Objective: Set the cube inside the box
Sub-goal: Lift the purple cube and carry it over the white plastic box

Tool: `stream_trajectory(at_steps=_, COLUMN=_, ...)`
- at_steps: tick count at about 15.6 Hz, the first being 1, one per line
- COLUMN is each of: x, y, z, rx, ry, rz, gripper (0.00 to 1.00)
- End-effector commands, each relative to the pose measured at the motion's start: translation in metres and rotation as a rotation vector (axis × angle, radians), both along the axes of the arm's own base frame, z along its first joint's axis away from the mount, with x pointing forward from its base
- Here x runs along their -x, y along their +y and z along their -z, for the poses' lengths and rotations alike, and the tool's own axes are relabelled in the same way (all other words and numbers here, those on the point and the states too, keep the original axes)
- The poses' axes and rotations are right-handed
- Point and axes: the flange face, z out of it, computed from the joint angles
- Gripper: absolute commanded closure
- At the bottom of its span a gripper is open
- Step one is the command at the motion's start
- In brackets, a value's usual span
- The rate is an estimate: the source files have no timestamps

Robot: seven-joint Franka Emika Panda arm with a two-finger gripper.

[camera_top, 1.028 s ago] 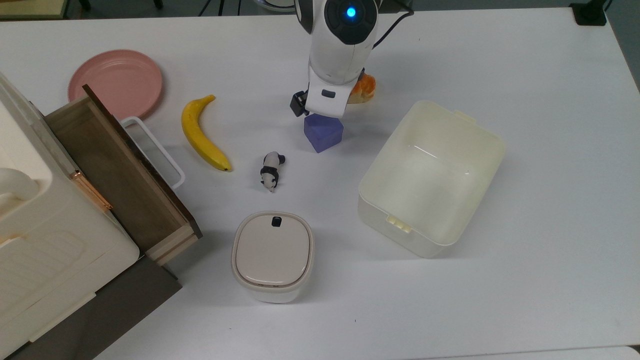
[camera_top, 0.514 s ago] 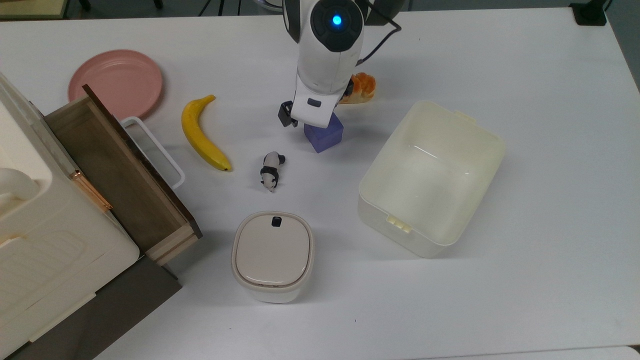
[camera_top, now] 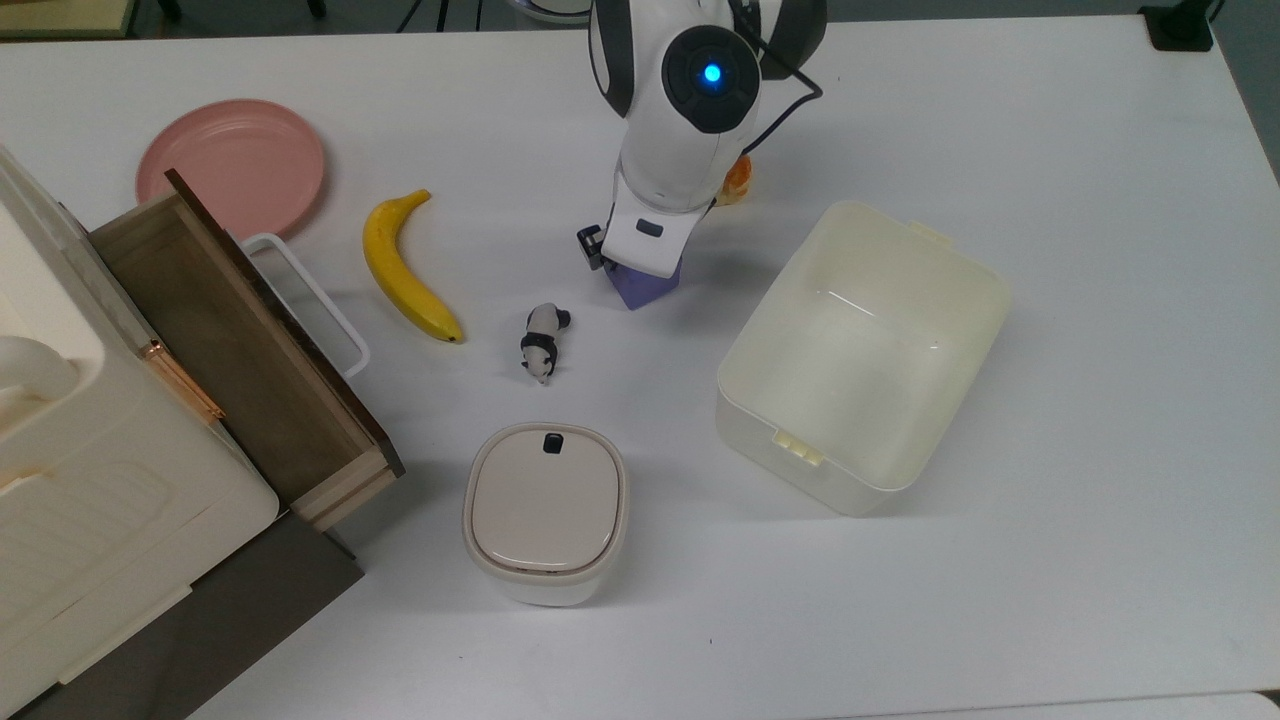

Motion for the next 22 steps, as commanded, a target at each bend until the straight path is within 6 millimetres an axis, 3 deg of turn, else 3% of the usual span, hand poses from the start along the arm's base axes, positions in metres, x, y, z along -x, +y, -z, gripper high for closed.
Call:
stream_trajectory(at_steps=1, x=0.007, y=-0.008, z=-0.058, rx=-0.004, ry=-0.008, rz=-0.025, gripper=0.66)
stream_trajectory(at_steps=3, x=0.003, y=-0.011, z=-0.106, rx=-0.032, ry=-0.034, rz=-0.011, gripper=0.65)
stream_trajectory(at_steps=6, x=-0.015, y=0.007, z=-0.177, rx=-0.134, ry=-0.096, rz=0.033, gripper=0.63)
stream_trajectory(at_steps=9, x=-0.019, y=0.026, z=-0.202, rx=-0.165, ry=-0.157, rz=0.105, gripper=0.60)
stream_trajectory(at_steps=11, x=-0.025, y=0.064, z=-0.213, rx=-0.190, ry=-0.232, rz=0.129, gripper=0.60)
stream_trajectory(at_steps=14, x=-0.033, y=0.118, z=-0.197, rx=-0.213, ry=-0.341, rz=0.201, gripper=0.60)
stream_trajectory(at_steps=16, x=-0.039, y=0.144, z=-0.167, rx=-0.193, ry=-0.351, rz=0.223, gripper=0.57)
stream_trajectory(at_steps=19, x=-0.045, y=0.162, z=-0.134, rx=-0.166, ry=-0.350, rz=0.247, gripper=0.56)
stream_trajectory(at_steps=20, x=-0.044, y=0.169, z=-0.127, rx=-0.163, ry=-0.344, rz=0.253, gripper=0.47)
stream_trajectory(at_steps=22, x=-0.044, y=0.171, z=-0.122, rx=-0.158, ry=-0.340, rz=0.278, gripper=0.18)
